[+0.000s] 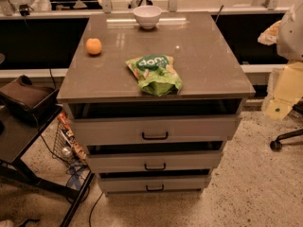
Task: Open middle drawer
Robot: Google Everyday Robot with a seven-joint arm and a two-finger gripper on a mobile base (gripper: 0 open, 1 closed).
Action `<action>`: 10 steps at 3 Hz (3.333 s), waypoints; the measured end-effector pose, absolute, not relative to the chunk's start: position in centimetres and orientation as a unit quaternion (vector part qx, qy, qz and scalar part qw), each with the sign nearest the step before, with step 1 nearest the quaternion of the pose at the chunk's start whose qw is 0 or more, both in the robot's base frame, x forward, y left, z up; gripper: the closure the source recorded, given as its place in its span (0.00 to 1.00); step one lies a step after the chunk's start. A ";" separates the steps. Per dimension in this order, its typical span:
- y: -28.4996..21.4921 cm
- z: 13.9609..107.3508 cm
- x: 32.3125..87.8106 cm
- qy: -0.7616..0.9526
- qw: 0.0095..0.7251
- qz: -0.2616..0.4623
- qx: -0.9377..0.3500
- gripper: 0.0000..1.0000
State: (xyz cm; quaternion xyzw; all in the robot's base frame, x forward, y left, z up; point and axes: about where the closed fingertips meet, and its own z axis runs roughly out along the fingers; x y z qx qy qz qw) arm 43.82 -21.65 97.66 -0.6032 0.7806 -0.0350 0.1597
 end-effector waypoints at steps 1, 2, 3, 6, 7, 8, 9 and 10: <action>-21.7 97.7 43.8 0.781 0.160 -0.035 -0.603 0.00; -21.2 96.2 44.4 0.779 0.161 -0.034 -0.605 0.00; -20.0 92.6 44.8 0.767 0.170 -0.027 -0.617 0.00; -17.9 76.1 44.2 0.747 0.144 -0.111 -0.639 0.00; -16.6 71.4 42.9 0.729 0.128 -0.154 -0.654 0.00; -18.6 68.7 40.9 0.741 0.099 -0.168 -0.643 0.00; -18.5 68.9 41.0 0.742 0.101 -0.166 -0.641 0.00; -16.5 66.1 40.9 0.731 0.107 -0.152 -0.656 0.00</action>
Offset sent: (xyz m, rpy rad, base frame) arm 0.0178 0.0131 -0.0493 0.0077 0.0180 0.0196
